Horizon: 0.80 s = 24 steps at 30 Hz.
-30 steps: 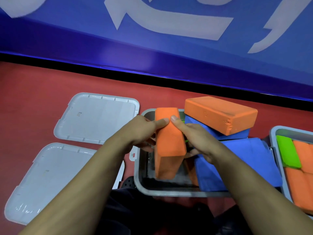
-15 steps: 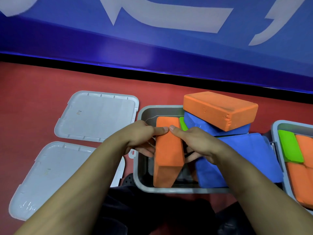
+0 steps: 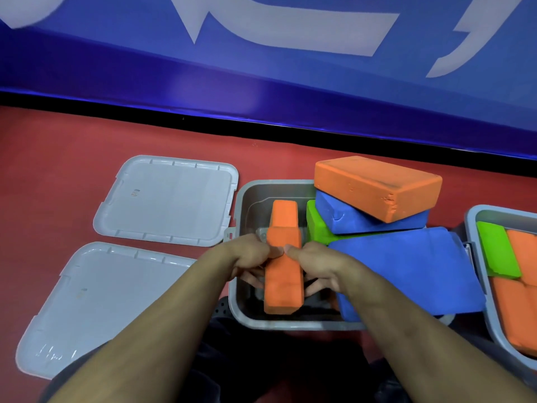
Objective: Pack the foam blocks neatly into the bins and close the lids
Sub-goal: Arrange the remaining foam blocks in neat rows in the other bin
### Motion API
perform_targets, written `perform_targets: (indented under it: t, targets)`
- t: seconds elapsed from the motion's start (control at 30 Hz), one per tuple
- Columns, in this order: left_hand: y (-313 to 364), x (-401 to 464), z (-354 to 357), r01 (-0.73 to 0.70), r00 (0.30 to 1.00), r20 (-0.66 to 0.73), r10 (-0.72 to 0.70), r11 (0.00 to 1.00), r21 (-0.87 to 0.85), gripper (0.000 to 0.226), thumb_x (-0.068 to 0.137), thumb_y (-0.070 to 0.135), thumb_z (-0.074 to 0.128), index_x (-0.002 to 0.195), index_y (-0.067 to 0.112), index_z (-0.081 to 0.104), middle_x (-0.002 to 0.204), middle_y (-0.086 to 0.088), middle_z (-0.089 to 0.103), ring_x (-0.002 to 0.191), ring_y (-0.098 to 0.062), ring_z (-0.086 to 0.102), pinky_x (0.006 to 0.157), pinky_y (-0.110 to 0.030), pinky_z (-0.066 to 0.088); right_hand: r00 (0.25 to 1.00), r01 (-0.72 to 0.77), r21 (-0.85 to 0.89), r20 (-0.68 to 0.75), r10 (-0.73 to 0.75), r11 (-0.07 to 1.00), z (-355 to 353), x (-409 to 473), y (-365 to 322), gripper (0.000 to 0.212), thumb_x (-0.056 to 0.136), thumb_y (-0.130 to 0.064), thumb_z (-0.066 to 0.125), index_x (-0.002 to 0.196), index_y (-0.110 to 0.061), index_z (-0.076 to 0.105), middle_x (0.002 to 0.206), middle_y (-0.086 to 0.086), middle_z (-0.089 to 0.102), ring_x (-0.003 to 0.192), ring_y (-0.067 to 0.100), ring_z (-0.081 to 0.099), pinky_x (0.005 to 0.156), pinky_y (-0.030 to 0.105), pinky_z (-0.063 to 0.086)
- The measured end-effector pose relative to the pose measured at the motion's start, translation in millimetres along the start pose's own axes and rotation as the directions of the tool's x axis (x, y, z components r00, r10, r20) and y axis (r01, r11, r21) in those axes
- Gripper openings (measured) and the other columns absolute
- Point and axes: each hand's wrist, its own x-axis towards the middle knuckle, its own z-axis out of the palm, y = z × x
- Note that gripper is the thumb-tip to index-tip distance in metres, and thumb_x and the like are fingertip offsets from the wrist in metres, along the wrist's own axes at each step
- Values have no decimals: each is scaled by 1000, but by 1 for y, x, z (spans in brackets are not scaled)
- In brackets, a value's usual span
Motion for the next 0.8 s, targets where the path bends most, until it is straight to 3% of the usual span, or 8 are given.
perform_targets:
  t: [0.13,0.3,0.43,0.57,0.67,0.8]
  targets:
    - [-28,24,19,39,999,-7,-39,999,-19,39,105,33,57,121,-1,64,109,-17,73,101,-34,72,88,-53,61,994,-54,1,-97,54,999,24,32,25,45,107,-42,38,134,-9,54,124,11,66,112,29,65,88,51,57]
    - [-45,47,23,18,997,-79,-20,1000,-17,40,103,39,57,120,3,64,115,-16,72,103,-33,72,86,-51,62,988,-63,153,-129,84,986,36,62,44,40,106,-43,41,124,-12,59,115,12,71,104,30,70,91,57,55]
    - [-62,65,29,14,990,-143,-6,998,53,45,102,42,58,115,-1,65,99,-16,69,89,-34,70,84,-55,61,988,-52,198,-130,79,979,42,73,54,28,106,-40,43,121,-20,57,116,11,70,100,28,72,86,51,59]
    - [-69,86,34,61,989,-133,-63,998,-19,44,102,39,59,127,3,64,116,-19,69,104,-37,70,86,-53,61,985,-75,180,-142,101,981,41,95,68,28,103,-46,45,119,-25,57,116,8,70,101,27,71,89,55,58]
    - [-77,103,37,103,984,-135,-113,992,-77,41,103,37,57,129,5,62,117,-17,68,107,-37,69,82,-52,62,976,-69,146,-194,97,987,47,112,78,33,102,-45,47,121,-22,60,118,8,70,104,26,69,94,51,56]
    - [-84,126,48,42,973,-230,-24,997,72,38,103,37,56,119,4,66,115,-19,71,105,-38,69,87,-46,59,966,-55,133,-243,86,990,45,132,85,39,103,-43,47,125,-13,61,120,12,68,110,29,66,99,47,53]
